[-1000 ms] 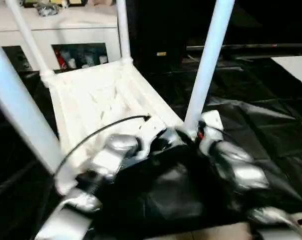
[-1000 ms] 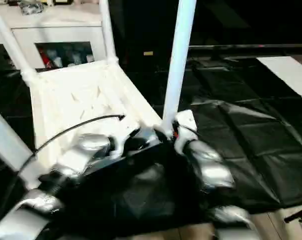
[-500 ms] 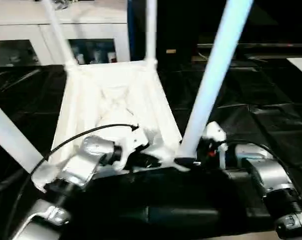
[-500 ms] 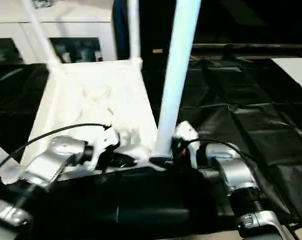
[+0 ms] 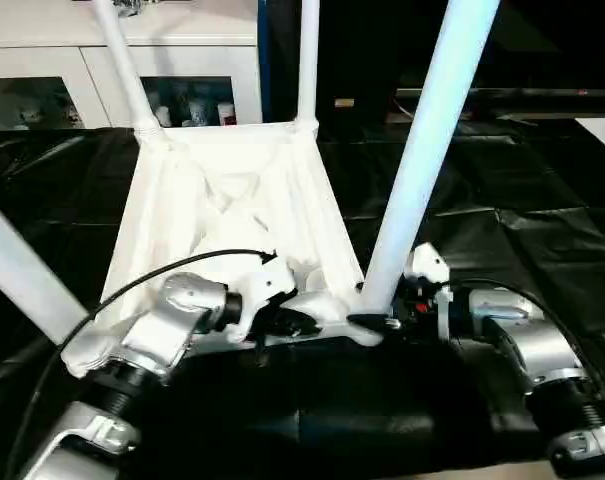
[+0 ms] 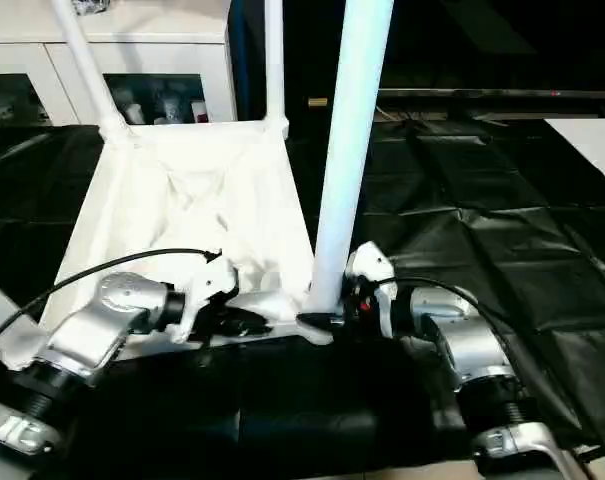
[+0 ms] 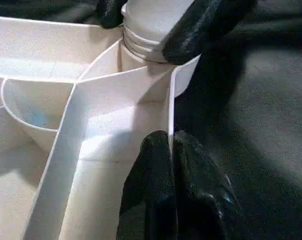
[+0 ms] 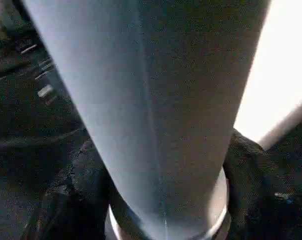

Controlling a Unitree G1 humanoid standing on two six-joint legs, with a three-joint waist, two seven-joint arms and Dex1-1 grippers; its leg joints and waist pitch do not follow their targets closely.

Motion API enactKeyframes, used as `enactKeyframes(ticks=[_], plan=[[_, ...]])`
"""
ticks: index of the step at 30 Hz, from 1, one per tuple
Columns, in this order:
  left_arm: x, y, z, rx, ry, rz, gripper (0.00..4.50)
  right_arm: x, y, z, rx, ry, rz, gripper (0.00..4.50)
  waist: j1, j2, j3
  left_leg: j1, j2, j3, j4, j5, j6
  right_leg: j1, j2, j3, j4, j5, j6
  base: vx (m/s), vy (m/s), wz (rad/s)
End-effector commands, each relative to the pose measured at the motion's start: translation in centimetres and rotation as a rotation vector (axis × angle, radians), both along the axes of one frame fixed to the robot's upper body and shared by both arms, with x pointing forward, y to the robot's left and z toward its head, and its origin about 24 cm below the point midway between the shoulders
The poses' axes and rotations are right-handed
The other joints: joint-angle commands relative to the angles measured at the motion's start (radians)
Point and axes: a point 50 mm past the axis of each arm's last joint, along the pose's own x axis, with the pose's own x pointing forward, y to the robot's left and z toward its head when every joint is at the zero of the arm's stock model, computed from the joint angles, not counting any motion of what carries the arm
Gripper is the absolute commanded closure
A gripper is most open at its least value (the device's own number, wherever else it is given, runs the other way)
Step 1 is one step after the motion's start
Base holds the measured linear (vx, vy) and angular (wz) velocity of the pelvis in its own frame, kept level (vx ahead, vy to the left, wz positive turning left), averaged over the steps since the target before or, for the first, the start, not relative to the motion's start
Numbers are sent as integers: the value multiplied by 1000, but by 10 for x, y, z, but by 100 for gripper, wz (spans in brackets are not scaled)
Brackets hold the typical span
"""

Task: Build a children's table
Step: Rotate leg to tighten

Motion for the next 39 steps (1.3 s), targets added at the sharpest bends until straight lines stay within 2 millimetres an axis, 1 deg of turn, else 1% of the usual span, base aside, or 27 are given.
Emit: enactKeyframes(ticks=[1,2,4,5,7,9,10,12,14,15,16,17,20,21,22,23,25,26,28,29,31,33,34,35,36,38,39], plan=[[14,-14,7,-15,-54,142,450,4,13,-19,-29,20,-161,184,-9,-17,-56,33,57,-34,-81,-263,1,21,-51,30,-67,-326,-215,0,0,0],[17,-18,8,-18,-61,182,450,6,16,-22,-22,26,-222,184,-14,-17,-55,35,55,-40,-84,-302,-19,23,-52,27,-73,-386,-196,0,0,0],[21,-26,10,-32,-68,235,450,9,23,-26,-3,38,-302,185,-24,-15,-54,32,56,-46,-89,-338,-35,24,-51,25,-77,-418,-175,0,0,0],[23,-35,12,-51,-70,282,450,11,33,-28,22,53,-374,185,-31,-16,-53,34,56,-45,-90,-360,-41,20,-50,26,-80,-428,-170,0,0,0],[24,-48,14,-74,-69,320,450,13,47,-30,42,69,-437,185,-37,-15,-54,32,54,-49,-92,-370,-48,21,-50,24,-80,-435,-165,0,0,0],[22,-58,15,-90,-68,324,450,13,59,-31,41,69,-454,185,-41,-18,-54,31,53,-49,-92,-378,-41,21,-49,22,-86,-429,-161,0,0,0],[20,-64,15,-96,-67,322,450,13,65,-31,40,70,-459,185,-42,-18,-55,35,51,-47,-90,-386,-36,17,-48,23,-89,-430,-161,0,0,0],[15,-72,12,-93,-69,300,450,12,79,-29,19,25,-409,185,-44,-17,-54,33,52,-47,-89,-392,-29,17,-49,23,-92,-428,-161,0,0,0],[13,-74,10,-84,-70,289,450,13,82,-27,50,24,-414,185,-42,-21,-53,31,51,-47,-90,-388,-17,18,-49,23,-91,-423,-160,0,0,0],[13,-74,10,-84,-70,289,450,14,82,-27,52,25,-415,150,-41,-19,-54,32,52,-47,-90,-386,-16,19,-50,24,-90,-419,-162,0,0,0],[13,-71,9,-82,-72,292,450,14,80,-26,82,38,-415,150,-42,-19,-53,30,52,-47,-91,-388,-14,19,-49,23,-89,-417,-163,0,0,0],[13,-68,9,-81,-75,296,450,15,79,-25,97,40,-413,115,-42,-18,-53,30,53,-48,-92,-389,-13,20,-49,23,-89,-413,-164,0,0,0],[15,-55,13,-82,-98,284,450,16,69,-18,80,-14,-347,93,-41,-17,-54,29,53,-49,-93,-397,-13,21,-49,23,-87,-404,-167,0,0,0],[14,-52,14,-86,-104,263,450,16,66,-16,76,-25,-328,80,-43,-18,-54,24,54,-49,-94,-384,-9,26,-50,23,-84,-387,-170,0,0,0],[14,-52,14,-86,-104,263,450,16,66,-16,76,-25,-328,80,-41,-17,-54,24,54,-49,-94,-379,-7,25,-49,23,-84,-380,-172,0,0,0],[12,-45,14,-86,-105,218,450,13,56,-13,61,-51,-251,80,-39,-16,-55,28,54,-47,-92,-373,-2,25,-47,23,-83,-352,-181,0,0,0],[8,-34,14,-82,-96,142,450,5,40,-8,42,-69,-115,80,-35,-14,-56,30,55,-41,-88,-348,13,25,-48,28,-77,-299,-197,0,0,0],[6,-31,14,-83,-98,115,450,3,35,-7,38,-70,-82,80,-33,-16,-56,29,54,-42,-88,-341,22,28,-46,27,-79,-294,-200,0,0,0],[2,-28,15,-90,-90,65,450,-1,28,-5,36,-66,-35,80,-24,-15,-58,29,57,-38,-85,-293,43,31,-49,28,-72,-255,-215,0,0,0],[-3,-22,14,-85,-66,-1,450,-5,19,-1,32,-59,22,80,-20,-14,-59,28,57,-38,-84,-268,49,34,-48,28,-69,-235,-225,0,0,0],[-6,-17,13,-74,-49,-44,450,-8,12,2,22,-54,64,80,-13,-14,-60,31,60,-36,-83,-239,55,33,-45,29,-62,-193,-237,0,0,0],[-8,-12,13,-70,-32,-71,450,-9,6,4,10,-50,98,80,-13,-15,-62,33,59,-35,-80,-214,60,34,-43,28,-56,-154,-256,0,0,0],[-11,-8,13,-69,-9,-100,450,-10,2,5,2,-41,122,80,-10,-12,-63,34,59,-33,-78,-196,64,33,-43,27,-53,-128,-270,0,0,0],[-13,-3,14,-64,11,-132,450,-11,-1,6,-8,-31,153,80,-7,-12,-64,33,60,-33,-77,-183,67,37,-43,26,-49,-111,-277,0,0,0],[-14,-2,14,-62,15,-137,450,-12,-2,7,-12,-27,161,80,-7,-15,-64,33,60,-32,-77,-179,71,37,-41,25,-47,-105,-279,0,0,0],[-14,0,13,-49,21,-143,450,-12,-3,7,-19,-26,176,80,0,-11,-61,36,62,-30,-76,-180,69,33,-41,25,-48,-113,-284,0,0,0],[-14,2,12,-42,21,-145,450,-12,-3,7,-19,-26,180,80,2,-12,-60,36,62,-30,-77,-188,65,33,-41,26,-49,-127,-281,0,0,0]])
